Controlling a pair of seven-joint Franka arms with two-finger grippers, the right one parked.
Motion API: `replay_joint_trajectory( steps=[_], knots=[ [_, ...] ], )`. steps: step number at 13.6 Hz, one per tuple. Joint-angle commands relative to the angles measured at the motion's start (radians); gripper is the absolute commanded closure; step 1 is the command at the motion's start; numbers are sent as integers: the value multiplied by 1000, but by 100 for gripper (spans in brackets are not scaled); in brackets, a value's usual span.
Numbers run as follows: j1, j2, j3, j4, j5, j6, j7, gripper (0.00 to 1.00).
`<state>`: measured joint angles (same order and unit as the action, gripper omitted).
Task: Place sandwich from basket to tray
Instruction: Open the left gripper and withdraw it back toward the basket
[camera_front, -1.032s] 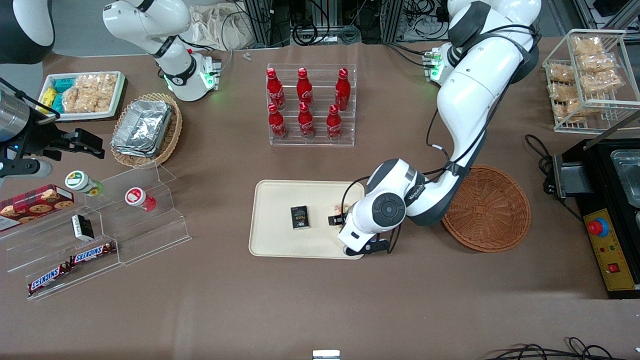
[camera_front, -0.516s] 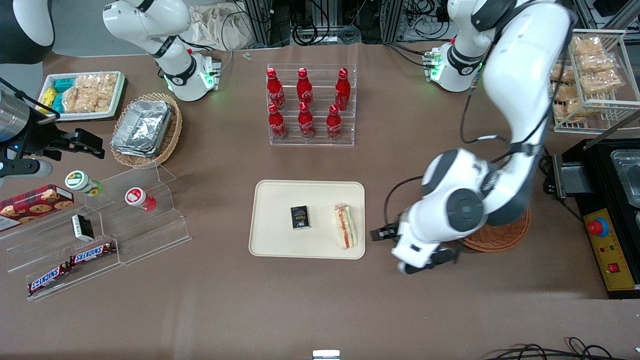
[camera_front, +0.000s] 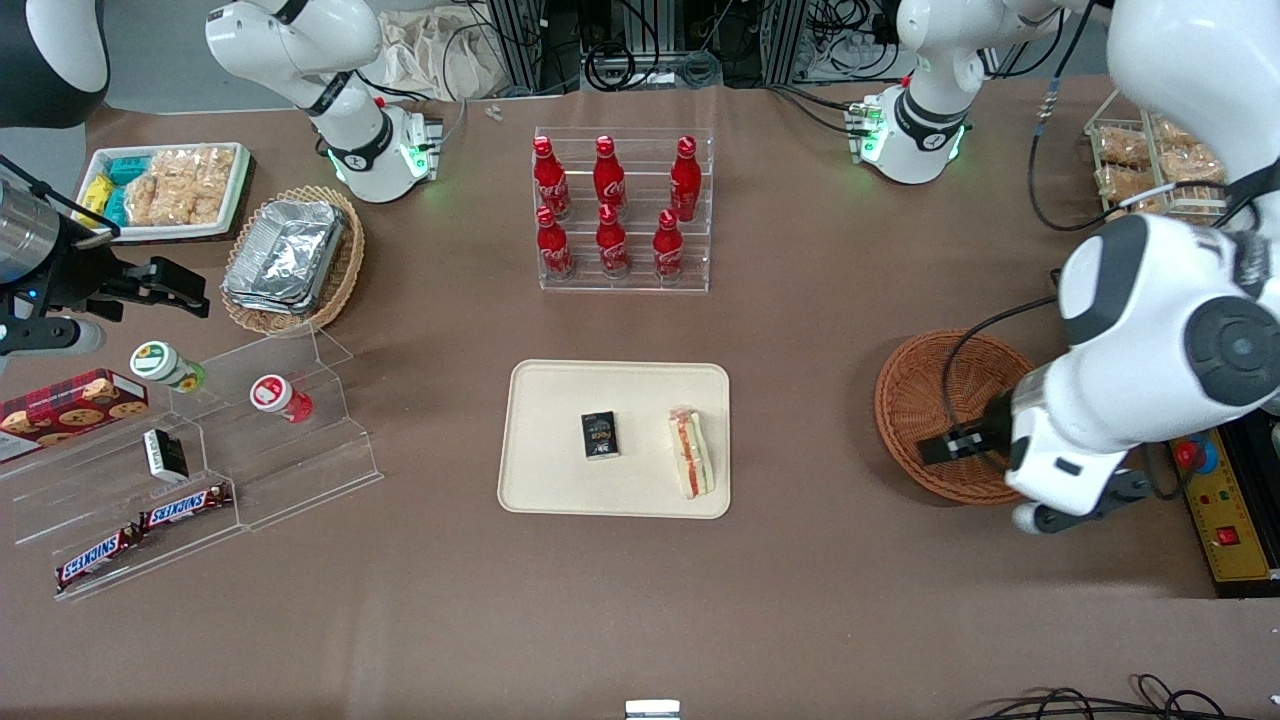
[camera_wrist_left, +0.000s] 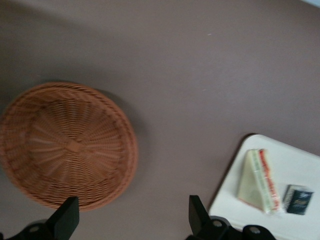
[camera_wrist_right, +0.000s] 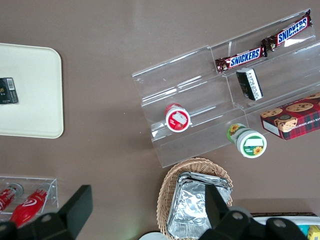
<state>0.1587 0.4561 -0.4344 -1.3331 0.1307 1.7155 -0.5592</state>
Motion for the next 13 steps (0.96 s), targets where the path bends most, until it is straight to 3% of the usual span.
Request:
replay_joint_trajectory(
  steps=[1,4,5,8,13],
  knots=[
    [-49,-160,113,-194,-57,21,140,2],
    [-218,-285,372,-329,-108,36,304,1],
    [-231,-319,400,-371,-115,56,367,1],
    [-200,-353,404,-414,-120,43,560,1],
    [-206,-234,402,-229,-109,-39,568,0]
  ],
)
